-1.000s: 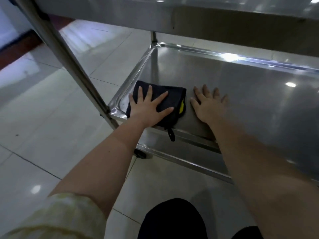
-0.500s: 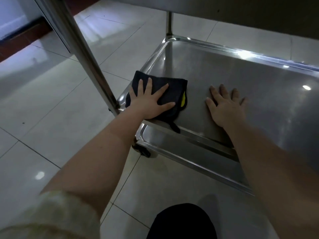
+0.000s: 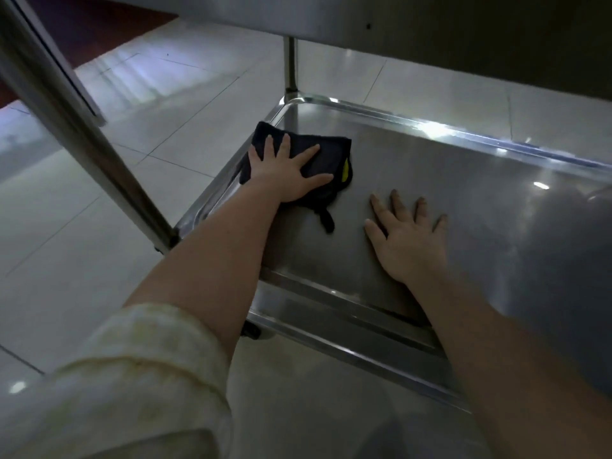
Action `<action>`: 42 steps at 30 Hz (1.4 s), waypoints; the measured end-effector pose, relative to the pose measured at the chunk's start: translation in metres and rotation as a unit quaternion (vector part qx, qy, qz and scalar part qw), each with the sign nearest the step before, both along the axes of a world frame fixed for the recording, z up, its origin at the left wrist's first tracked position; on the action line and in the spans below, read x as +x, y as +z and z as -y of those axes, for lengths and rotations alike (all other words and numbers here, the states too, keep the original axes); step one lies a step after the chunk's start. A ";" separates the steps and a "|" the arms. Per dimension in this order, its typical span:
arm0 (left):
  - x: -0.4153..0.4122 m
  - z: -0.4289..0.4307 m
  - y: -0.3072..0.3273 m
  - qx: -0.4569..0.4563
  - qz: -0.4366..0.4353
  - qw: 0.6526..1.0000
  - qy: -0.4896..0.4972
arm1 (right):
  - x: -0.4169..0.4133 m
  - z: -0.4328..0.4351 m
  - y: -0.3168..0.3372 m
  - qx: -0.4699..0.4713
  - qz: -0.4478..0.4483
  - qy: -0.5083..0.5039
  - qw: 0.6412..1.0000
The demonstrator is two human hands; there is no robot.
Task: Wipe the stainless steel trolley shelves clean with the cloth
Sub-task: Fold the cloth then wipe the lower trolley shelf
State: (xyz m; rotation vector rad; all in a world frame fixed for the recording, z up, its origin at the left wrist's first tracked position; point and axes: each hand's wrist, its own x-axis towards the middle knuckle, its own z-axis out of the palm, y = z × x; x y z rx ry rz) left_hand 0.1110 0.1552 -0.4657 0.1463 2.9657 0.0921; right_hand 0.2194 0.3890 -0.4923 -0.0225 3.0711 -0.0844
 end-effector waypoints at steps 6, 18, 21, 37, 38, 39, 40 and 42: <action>-0.041 -0.041 0.000 -0.013 0.002 1.000 -0.005 | -0.008 -0.005 -0.002 -0.004 -0.008 -0.006 1.000; -0.008 -0.016 -0.001 -0.031 -0.011 0.999 0.004 | 0.001 -0.005 -0.002 -0.021 -0.006 -0.008 1.000; 0.012 -0.063 -0.001 -0.009 -0.014 0.999 -0.030 | 0.004 -0.006 0.009 -0.171 -0.061 -0.042 0.982; 0.058 -0.149 0.019 0.046 -0.148 0.983 -0.097 | 0.007 -0.110 0.037 -0.311 -0.071 -0.151 0.936; 0.050 -0.145 0.018 0.054 -0.109 0.989 -0.089 | 0.001 -0.106 0.036 -0.270 -0.053 -0.157 0.948; 0.045 -0.144 0.018 0.059 -0.059 0.993 -0.085 | -0.006 -0.101 0.036 -0.240 -0.042 -0.173 0.954; 0.042 -0.145 0.018 0.065 -0.026 0.994 -0.084 | -0.012 -0.097 0.035 -0.215 -0.038 -0.191 0.957; 0.038 -0.147 0.017 0.093 -0.031 0.992 -0.079 | -0.021 -0.091 0.036 -0.185 -0.036 -0.206 0.960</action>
